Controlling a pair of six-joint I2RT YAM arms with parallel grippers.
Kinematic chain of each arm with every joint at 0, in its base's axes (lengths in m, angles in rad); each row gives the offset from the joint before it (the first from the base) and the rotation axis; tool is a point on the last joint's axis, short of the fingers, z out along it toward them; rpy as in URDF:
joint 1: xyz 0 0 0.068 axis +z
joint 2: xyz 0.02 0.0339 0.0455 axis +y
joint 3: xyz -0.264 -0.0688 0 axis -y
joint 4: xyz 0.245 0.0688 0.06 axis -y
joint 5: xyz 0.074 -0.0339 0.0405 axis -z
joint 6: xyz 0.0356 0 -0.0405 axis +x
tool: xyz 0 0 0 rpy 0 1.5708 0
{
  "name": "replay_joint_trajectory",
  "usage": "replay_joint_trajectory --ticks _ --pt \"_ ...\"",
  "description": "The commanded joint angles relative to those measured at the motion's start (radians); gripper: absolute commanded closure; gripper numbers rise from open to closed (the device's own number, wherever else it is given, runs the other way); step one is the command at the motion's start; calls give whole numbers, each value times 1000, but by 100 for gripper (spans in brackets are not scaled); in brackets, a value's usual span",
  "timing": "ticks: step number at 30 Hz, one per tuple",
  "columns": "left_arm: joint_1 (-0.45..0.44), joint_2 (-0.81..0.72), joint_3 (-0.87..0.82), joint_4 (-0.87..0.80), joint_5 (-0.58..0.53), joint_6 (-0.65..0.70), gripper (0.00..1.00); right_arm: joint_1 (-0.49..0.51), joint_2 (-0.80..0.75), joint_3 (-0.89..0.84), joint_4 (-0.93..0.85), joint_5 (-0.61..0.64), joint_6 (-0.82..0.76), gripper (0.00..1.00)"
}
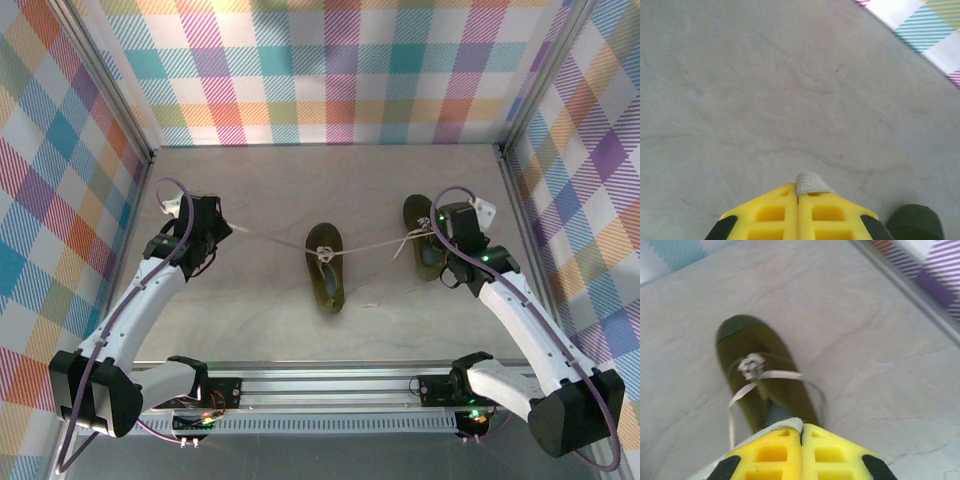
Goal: Tie the shoes
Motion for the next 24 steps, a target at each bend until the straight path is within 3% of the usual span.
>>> replay_joint_trajectory --ticks 1,7,11,24 --pt "56 17 26 -61 3 29 100 -75 6 10 -38 -22 14 100" --pt "157 65 50 -74 27 24 100 -181 62 9 -31 -100 18 100" --pt "206 76 46 -63 55 25 100 -192 104 -12 -16 -157 24 100" --pt "316 289 134 -152 -148 24 100 -227 249 -18 -49 -121 55 100"
